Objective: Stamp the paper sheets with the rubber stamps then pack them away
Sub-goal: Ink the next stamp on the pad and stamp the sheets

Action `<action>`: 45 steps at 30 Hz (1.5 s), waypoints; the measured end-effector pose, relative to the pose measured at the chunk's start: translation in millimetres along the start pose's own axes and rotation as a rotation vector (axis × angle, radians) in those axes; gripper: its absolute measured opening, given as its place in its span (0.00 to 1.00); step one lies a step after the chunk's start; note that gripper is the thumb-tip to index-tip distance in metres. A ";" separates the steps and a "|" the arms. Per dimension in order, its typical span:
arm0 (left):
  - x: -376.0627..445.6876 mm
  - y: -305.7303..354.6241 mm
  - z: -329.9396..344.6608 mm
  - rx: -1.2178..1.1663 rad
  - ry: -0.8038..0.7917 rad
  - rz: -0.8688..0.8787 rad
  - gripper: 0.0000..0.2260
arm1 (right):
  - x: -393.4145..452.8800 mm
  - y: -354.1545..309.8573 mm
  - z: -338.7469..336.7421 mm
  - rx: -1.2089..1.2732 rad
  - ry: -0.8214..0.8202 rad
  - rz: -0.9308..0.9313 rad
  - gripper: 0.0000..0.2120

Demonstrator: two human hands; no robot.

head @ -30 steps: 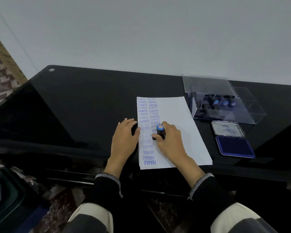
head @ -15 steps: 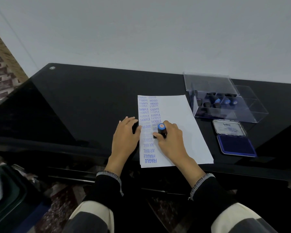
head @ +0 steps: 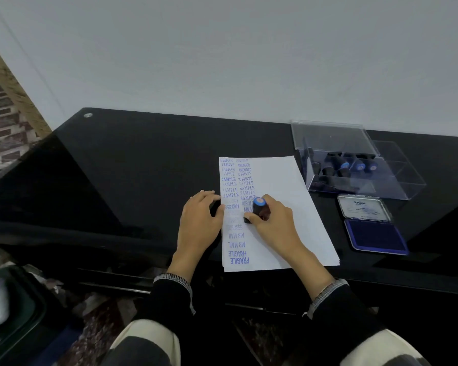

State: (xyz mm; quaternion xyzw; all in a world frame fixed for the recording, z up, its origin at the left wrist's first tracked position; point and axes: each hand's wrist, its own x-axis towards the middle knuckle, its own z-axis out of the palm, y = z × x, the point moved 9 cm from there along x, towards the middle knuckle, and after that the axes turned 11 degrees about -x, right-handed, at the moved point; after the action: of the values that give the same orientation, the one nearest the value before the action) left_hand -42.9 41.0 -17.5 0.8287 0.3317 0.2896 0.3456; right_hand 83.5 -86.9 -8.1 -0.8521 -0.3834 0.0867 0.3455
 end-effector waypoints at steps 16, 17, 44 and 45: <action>1.5 0.5 -0.1 0.010 -0.005 0.006 0.12 | 3.2 65.3 -42.8 0.677 0.175 0.358 0.05; 1.5 0.5 0.0 0.009 -0.006 0.004 0.12 | 1.1 68.6 -45.1 0.692 0.190 0.363 0.05; -37.3 120.6 93.0 -0.070 -0.215 0.246 0.11 | -52.0 126.1 -128.2 0.599 0.389 0.493 0.10; -42.5 129.9 106.7 -0.098 -0.260 0.262 0.12 | -56.4 134.9 -139.3 0.579 0.417 0.504 0.11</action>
State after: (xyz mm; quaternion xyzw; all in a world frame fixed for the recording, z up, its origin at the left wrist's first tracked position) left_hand 52.2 -101.7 7.9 0.8774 0.1590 0.2383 0.3848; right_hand 182.0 -263.0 0.9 -0.7863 -0.0454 0.0983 0.6083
